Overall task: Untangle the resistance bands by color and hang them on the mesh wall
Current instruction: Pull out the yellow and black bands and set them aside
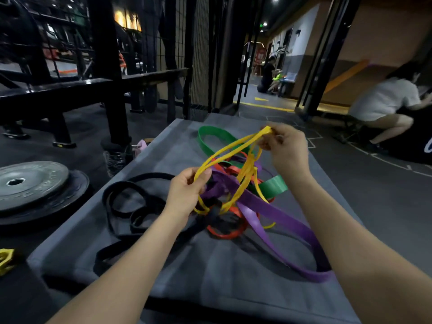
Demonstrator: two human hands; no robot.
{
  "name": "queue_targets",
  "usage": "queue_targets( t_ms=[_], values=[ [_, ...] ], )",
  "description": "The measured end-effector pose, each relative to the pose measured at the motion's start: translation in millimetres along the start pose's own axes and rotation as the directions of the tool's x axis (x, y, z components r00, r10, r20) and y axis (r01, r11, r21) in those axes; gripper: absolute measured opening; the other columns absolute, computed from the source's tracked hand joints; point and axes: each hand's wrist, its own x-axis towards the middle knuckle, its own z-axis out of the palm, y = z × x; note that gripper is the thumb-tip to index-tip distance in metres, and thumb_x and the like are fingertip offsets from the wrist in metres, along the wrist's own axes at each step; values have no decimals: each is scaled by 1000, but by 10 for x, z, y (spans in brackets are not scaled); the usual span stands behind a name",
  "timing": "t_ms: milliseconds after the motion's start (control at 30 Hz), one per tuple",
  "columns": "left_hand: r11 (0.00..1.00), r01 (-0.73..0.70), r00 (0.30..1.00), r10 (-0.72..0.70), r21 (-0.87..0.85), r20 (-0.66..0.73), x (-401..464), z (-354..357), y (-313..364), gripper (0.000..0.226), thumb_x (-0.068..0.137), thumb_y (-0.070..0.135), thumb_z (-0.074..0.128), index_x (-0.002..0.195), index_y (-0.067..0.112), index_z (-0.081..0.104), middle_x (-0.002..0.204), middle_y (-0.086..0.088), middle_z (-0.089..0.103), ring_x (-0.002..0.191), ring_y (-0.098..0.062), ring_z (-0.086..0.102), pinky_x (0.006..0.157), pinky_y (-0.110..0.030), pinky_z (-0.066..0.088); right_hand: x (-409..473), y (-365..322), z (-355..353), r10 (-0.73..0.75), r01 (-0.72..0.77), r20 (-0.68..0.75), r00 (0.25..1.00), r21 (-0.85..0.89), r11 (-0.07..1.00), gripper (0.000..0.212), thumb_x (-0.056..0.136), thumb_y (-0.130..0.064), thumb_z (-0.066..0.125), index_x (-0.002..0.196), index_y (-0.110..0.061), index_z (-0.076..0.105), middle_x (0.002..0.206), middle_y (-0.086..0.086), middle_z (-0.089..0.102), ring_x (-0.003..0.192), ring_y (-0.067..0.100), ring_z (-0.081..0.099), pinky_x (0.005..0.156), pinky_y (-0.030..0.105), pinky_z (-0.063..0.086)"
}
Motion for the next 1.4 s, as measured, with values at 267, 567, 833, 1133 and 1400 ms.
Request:
queue_targets(
  t_ms=[267,567,833,1133,1400],
  values=[
    [999,-39,998,40,10,-40,47,-106,63,19,91,21,56,73,19,58,60,3,46,53,-7,43,57,-24,39,8,-196,-130,-142,129,-55,988,-188,974,24,84,0,49,97,-11,66,94,10,57,82,26,60,74,28,46],
    [990,-90,968,113,111,-222,115,-477,102,17,89,23,60,73,18,58,59,5,42,54,-8,35,54,-21,31,-529,296,-37,122,70,217,969,-707,704,16,86,-10,53,102,-6,52,107,15,43,80,41,55,62,43,48],
    [949,-123,930,212,291,-300,101,-599,120,21,90,33,57,74,19,57,62,6,45,57,-7,38,49,-10,33,-525,332,34,253,-70,212,944,-620,782,14,89,-11,49,101,-3,51,103,25,58,92,43,57,74,44,46],
    [740,-236,941,337,630,-43,42,-699,132,46,91,40,53,78,-4,61,66,-24,55,59,-32,46,57,-42,39,-181,-72,-279,156,-64,136,978,-519,853,9,90,-8,50,96,-1,50,94,21,55,91,34,49,66,33,34],
    [610,-323,931,343,724,127,160,-444,841,42,92,40,50,74,4,62,58,-15,51,55,-26,46,55,-37,35,-90,-326,-690,119,-62,90,989,-479,875,13,91,-11,50,99,-1,51,97,25,60,89,39,54,65,36,40]
  ],
)
